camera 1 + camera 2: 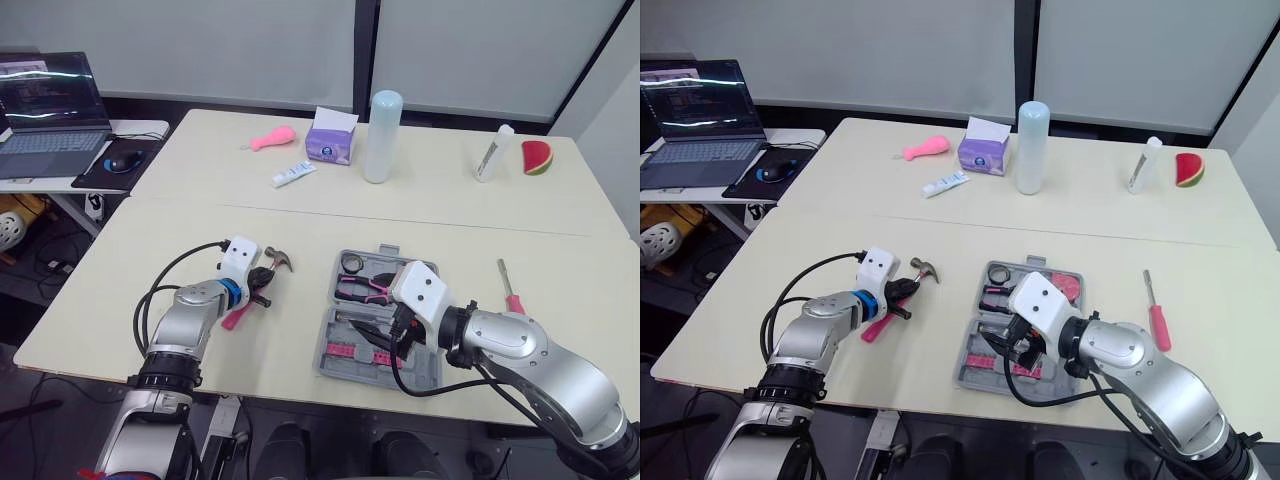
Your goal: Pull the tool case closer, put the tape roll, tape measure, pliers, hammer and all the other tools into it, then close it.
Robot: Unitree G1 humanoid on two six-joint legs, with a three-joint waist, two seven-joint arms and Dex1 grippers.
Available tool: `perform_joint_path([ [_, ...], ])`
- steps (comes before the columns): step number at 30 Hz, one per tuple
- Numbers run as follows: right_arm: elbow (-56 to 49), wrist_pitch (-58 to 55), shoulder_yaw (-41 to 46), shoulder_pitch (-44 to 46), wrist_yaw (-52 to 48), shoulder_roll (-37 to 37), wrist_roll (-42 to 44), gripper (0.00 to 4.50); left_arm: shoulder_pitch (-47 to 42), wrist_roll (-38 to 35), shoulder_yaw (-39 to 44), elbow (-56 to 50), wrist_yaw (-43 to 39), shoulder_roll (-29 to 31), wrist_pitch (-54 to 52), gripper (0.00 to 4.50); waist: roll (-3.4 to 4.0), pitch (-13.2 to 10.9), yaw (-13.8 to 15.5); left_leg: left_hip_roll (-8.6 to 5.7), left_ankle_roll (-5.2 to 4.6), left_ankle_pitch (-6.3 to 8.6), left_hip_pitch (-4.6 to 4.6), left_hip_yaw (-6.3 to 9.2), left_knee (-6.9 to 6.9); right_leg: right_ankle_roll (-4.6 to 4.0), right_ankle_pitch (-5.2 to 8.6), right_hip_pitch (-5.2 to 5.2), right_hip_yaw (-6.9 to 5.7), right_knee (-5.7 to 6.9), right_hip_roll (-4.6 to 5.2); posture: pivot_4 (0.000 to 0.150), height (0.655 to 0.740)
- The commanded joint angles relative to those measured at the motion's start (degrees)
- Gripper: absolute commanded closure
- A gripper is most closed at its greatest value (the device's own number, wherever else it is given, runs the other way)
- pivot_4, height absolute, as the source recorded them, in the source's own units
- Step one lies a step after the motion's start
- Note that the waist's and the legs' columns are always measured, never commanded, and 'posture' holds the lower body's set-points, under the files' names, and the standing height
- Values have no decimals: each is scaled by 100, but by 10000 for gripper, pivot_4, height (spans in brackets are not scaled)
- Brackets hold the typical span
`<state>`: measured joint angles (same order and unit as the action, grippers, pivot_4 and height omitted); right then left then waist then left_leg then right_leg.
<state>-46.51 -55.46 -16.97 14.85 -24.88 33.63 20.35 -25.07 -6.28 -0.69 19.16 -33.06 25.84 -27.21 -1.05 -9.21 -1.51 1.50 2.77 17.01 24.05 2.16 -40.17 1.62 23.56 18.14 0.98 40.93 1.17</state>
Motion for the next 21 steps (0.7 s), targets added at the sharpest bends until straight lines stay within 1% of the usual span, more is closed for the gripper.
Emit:
perform_joint_path([
  [1, -287, 56, 187, 0, 17, 25, -6, 0, 275, -78, 50, -373, -336, 249, 208, 43774, 0, 0, -31, 3, 0, 0, -1, -3, 3, 0, 0, 0, 1, -1, -1, 1500, 7161],
  [5, -433, 152, 427, -213, -90, 175, 56, 0, 472, -259, 177, -903, -883, 645, 523, 43819, 1, -1, -27, 8, 0, 0, -4, -1, 10, 0, 0, 2, 0, -1, -3, 1500, 7161],
  [9, -816, 21, 1171, -671, -380, 391, 504, 0, 634, -826, 212, -1883, -1935, 1171, 501, 43840, 1, -3, 16, 5, 0, 0, 4, 1, 10, 0, 0, 2, 0, -8, -1, 1500, 7161],
  [12, -1059, -84, 1742, -1068, -574, 562, 864, 0, 576, -1181, 50, -2428, -2558, 1410, 392, 43852, 1, -3, 59, 1, 1, 0, 6, 3, 10, 0, 0, -1, 0, -14, 0, 1500, 7161],
  [14, -1210, -156, 2145, -1372, -730, 723, 1113, 0, 452, -1317, -203, -2718, -2986, 1502, 346, 43949, 1, -3, 85, 0, 0, 0, 7, 1, 11, 0, 0, -4, 1, -19, 0, 1500, 7161],
  [16, -1321, -183, 2572, -1792, -1032, 1093, 1393, 0, 244, -1157, -704, -2930, -3377, 1505, 571, 43953, 3, -4, 105, -1, 0, 0, 6, -1, 13, 0, 0, -5, 3, -24, -1, 1500, 7161],
  [21, -1349, 14, 3427, -2813, -1457, 1894, 1771, 0, -296, -845, -1716, -3102, -3663, 1131, 571, 43964, 5, -5, 133, -4, -3, 2, 4, -13, 13, 0, 0, -16, 10, -43, -11, 1500, 7161],
])
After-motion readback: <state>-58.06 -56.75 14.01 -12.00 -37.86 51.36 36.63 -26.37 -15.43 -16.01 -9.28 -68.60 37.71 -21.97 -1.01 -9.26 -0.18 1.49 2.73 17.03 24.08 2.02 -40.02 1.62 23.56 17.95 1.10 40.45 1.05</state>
